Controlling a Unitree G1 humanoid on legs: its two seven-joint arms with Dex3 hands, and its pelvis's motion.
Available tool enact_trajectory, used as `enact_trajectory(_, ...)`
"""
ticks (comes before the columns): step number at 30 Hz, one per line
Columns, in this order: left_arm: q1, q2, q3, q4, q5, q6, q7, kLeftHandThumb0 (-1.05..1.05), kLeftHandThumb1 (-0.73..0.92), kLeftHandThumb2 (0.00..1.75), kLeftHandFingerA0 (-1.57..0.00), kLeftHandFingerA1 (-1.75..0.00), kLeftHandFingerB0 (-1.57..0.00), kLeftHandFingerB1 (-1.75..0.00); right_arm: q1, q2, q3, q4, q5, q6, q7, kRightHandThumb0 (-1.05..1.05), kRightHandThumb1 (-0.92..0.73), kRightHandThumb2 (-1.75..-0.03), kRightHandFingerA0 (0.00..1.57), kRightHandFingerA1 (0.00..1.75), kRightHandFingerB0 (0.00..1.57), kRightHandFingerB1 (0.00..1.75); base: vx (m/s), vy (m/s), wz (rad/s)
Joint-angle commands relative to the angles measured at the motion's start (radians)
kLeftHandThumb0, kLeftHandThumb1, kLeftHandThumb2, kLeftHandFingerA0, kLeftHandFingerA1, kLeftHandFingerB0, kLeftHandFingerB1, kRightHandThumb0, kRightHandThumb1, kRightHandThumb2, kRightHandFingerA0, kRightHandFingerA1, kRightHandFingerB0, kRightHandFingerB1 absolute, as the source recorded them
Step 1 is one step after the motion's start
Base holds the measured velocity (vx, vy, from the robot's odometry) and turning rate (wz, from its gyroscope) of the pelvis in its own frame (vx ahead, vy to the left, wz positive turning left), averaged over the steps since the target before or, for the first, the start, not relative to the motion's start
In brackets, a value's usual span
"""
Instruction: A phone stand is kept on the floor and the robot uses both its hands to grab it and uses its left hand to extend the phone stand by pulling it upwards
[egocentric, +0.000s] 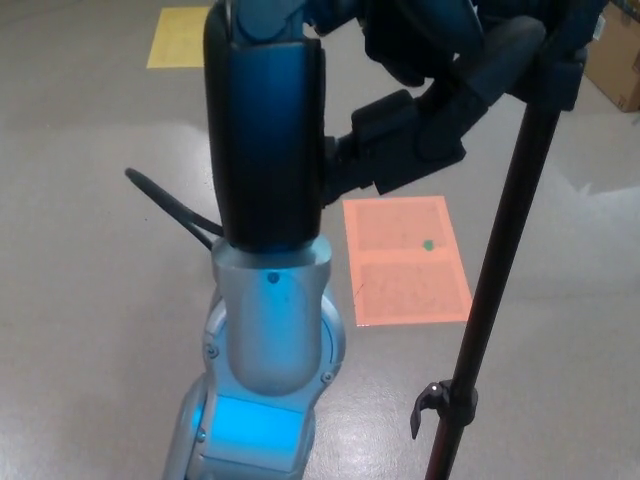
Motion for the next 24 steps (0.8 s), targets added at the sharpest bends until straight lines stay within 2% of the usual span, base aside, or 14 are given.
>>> enact_trajectory(1, 0.112, -0.005, -0.037, -0.016, -0.012, -0.020, 0.024, -0.20, 0.62, 0.59, -0.94, -1.74, -0.90, -1.75, 0.017, -0.002, -0.011, -0.010, 0.018, -0.039, 0.025, -0.31, -0.89, -0.66, 1.20, 1.75, 0.93, 1.75, 0.00, 0.000, 0.00)
enact_trajectory(2, 0.221, 0.016, -0.069, -0.021, -0.044, -0.068, 0.044, -0.16, 0.62, 0.59, -1.01, -1.71, -0.77, -1.75, 0.017, 0.002, -0.014, -0.011, 0.020, -0.023, 0.025, -0.33, -0.89, -0.66, 1.17, 1.75, 0.92, 1.75, 0.00, 0.000, 0.00)
enact_trajectory(6, 0.395, 0.052, -0.130, -0.025, -0.085, -0.117, 0.095, -0.19, 0.62, 0.59, -0.95, -1.75, -0.86, -1.70, 0.016, 0.008, -0.013, -0.015, 0.016, 0.003, 0.015, -0.34, -0.89, -0.66, 1.19, 1.75, 0.91, 1.75, 0.00, 0.000, 0.00)
enact_trajectory(7, 0.419, 0.059, -0.137, -0.021, -0.090, -0.130, 0.103, -0.16, 0.63, 0.57, -0.99, -1.69, -0.76, -1.75, 0.016, 0.008, -0.013, -0.015, 0.016, 0.002, 0.015, -0.34, -0.89, -0.66, 1.20, 1.75, 0.93, 1.75, 0.00, 0.000, 0.00)
enact_trajectory(8, 0.461, 0.076, -0.147, -0.011, -0.107, -0.157, 0.112, -0.19, 0.43, 0.87, -1.28, -1.38, -1.07, -1.28, 0.017, 0.008, -0.016, -0.014, 0.020, -0.002, 0.018, -0.35, -0.88, -0.66, 1.21, 1.75, 0.95, 1.75, 0.00, 0.000, 0.00)
enact_trajectory(9, 0.499, 0.091, -0.156, -0.002, -0.123, -0.178, 0.117, -0.19, 0.43, 0.87, -1.28, -1.38, -1.07, -1.28, 0.017, 0.009, -0.021, -0.013, 0.026, -0.004, 0.023, -0.35, -0.88, -0.66, 1.21, 1.75, 0.95, 1.75, 0.00, 0.000, 0.00)
enact_trajectory(10, 0.519, 0.103, -0.161, 0.006, -0.115, -0.190, 0.126, -0.17, 0.65, 0.58, -1.00, -1.65, -0.75, -1.74, 0.017, 0.009, -0.020, -0.014, 0.025, 0.004, 0.021, -0.35, -0.89, -0.66, 1.20, 1.75, 0.94, 1.75, 0.00, 0.000, 0.00)
enact_trajectory(12, 0.545, 0.115, -0.168, 0.015, -0.106, -0.202, 0.139, -0.18, 0.65, 0.58, -1.01, -1.61, -0.76, -1.74, 0.017, 0.009, -0.021, -0.015, 0.025, 0.009, 0.022, -0.35, -0.89, -0.66, 1.18, 1.75, 0.94, 1.75, 0.00, 0.000, 0.00)
enact_trajectory(13, 0.568, 0.125, -0.174, 0.025, -0.104, -0.216, 0.145, -0.15, 0.66, 0.58, -0.97, -1.73, -0.73, -1.75, 0.017, 0.009, -0.022, -0.014, 0.026, 0.009, 0.022, -0.33, -0.89, -0.66, 1.19, 1.75, 0.95, 1.75, 0.00, 0.000, 0.00)
enact_trajectory(19, 0.699, 0.152, -0.203, 0.059, -0.105, -0.267, 0.165, -0.18, 0.63, 0.56, -0.95, -1.74, -0.74, -1.75, 0.021, 0.007, -0.021, -0.009, 0.023, -0.002, 0.021, -0.34, -0.88, -0.66, 1.19, 1.75, 0.95, 1.75, 0.00, 0.000, 0.00)
enact_trajectory(24, 0.788, 0.192, -0.204, 0.147, -0.151, -0.388, 0.166, -0.17, 0.64, 0.55, -0.92, -1.74, -0.70, -1.75, 0.016, 0.004, -0.016, -0.011, 0.012, 0.009, 0.009, -0.35, -0.88, -0.66, 1.19, 1.75, 0.93, 1.75, 0.00, 0.000, 0.00)
